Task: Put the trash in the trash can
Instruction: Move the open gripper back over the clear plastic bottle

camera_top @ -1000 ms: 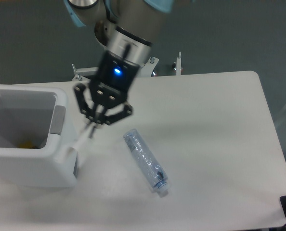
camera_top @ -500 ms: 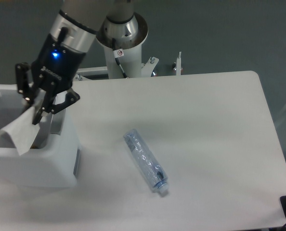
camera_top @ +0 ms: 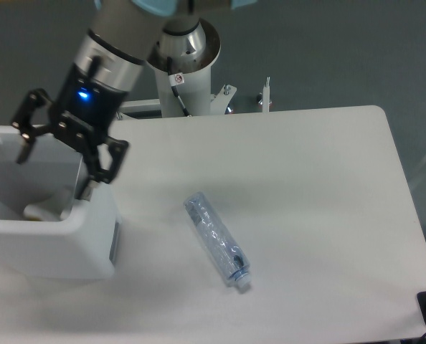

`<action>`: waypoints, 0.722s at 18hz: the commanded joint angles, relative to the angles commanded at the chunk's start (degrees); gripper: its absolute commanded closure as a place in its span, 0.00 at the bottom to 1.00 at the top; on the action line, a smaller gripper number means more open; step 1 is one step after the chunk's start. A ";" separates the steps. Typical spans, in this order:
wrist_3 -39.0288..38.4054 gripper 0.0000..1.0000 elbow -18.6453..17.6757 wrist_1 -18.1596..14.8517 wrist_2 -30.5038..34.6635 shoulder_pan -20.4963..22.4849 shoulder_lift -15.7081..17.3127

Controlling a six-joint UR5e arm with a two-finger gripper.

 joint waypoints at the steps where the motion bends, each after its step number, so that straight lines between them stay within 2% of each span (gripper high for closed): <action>1: 0.09 0.00 0.00 0.00 0.00 1.67 -0.53; 6: -0.35 0.00 0.70 -0.09 0.00 8.27 -5.79; 11: -0.79 0.00 3.86 -0.96 3.15 9.51 -12.65; 12: -0.88 0.00 5.43 -2.97 5.60 9.60 -14.66; 13: -0.88 0.00 7.36 -6.56 7.71 9.51 -16.60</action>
